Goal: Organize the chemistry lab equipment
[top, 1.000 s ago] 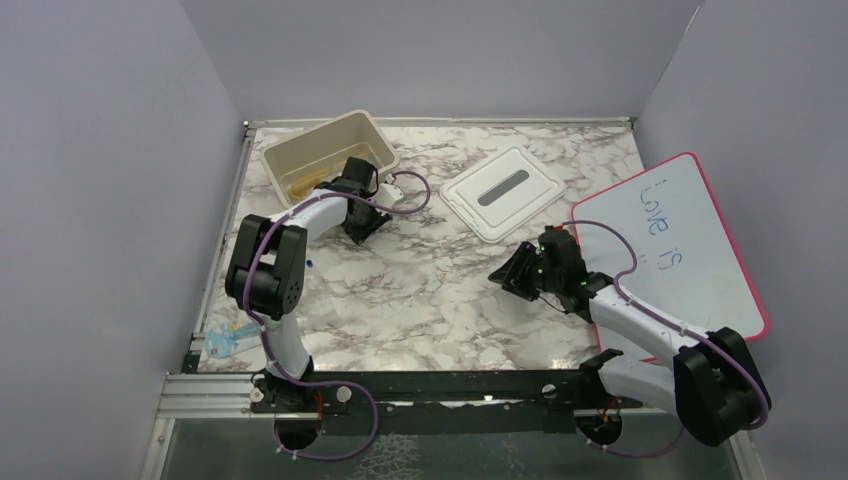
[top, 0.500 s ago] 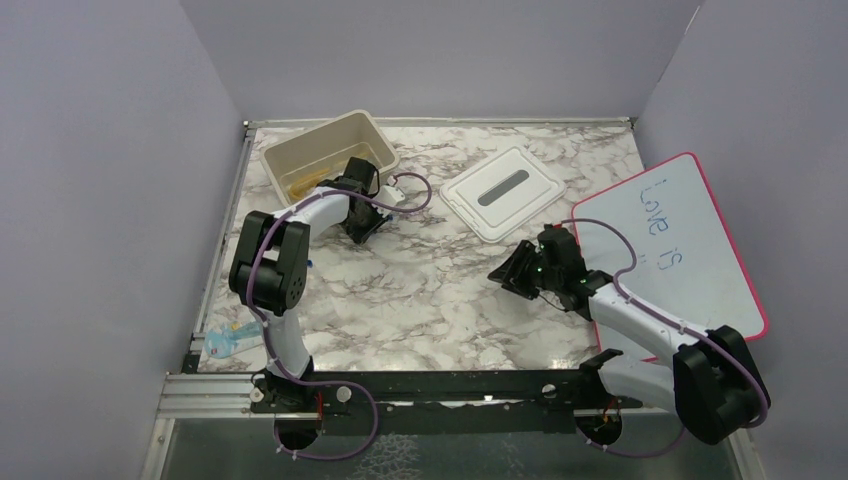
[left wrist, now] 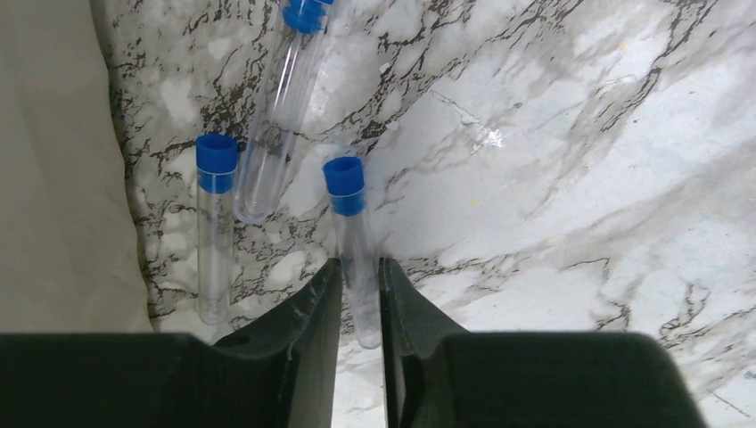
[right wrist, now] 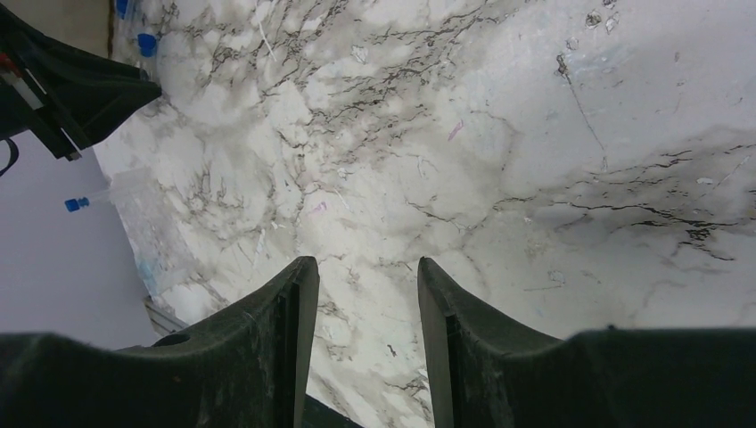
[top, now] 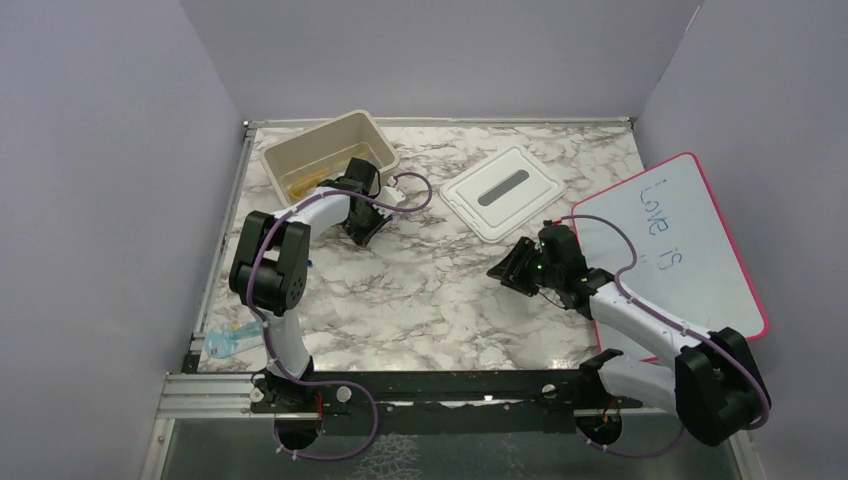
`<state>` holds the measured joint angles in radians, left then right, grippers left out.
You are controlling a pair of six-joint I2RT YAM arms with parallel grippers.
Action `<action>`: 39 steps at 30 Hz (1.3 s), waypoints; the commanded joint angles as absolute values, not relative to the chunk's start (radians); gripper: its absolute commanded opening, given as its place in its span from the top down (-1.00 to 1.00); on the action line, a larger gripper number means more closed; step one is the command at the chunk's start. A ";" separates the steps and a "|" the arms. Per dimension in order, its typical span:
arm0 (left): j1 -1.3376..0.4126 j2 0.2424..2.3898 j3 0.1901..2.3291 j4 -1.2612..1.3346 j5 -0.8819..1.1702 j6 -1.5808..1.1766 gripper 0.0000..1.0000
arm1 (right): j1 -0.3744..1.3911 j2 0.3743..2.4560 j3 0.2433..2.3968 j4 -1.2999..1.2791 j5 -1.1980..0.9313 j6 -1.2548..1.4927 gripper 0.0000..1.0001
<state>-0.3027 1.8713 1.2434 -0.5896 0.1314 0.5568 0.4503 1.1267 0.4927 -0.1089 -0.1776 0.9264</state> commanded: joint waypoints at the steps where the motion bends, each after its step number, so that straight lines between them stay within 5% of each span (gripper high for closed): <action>1: -0.313 1.895 1.230 -0.637 0.174 0.523 0.59 | 0.448 1.091 0.497 -0.126 -0.184 0.911 0.01; 12: -0.444 1.697 1.206 -0.598 0.379 0.465 0.67 | 0.451 1.118 0.507 -0.010 -0.324 0.841 0.00; 24: -0.657 1.434 0.980 -0.128 0.490 0.069 0.63 | 0.451 1.204 0.656 0.210 -0.452 0.818 -0.08; 39: -0.680 1.357 0.913 -0.050 0.510 0.026 0.63 | 0.507 1.317 0.771 0.231 -0.529 0.758 -0.10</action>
<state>-0.6762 1.3781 0.9203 -0.0879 0.4824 0.0380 0.4900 1.2919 0.7216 0.2245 -0.4988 0.8043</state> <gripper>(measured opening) 0.188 0.560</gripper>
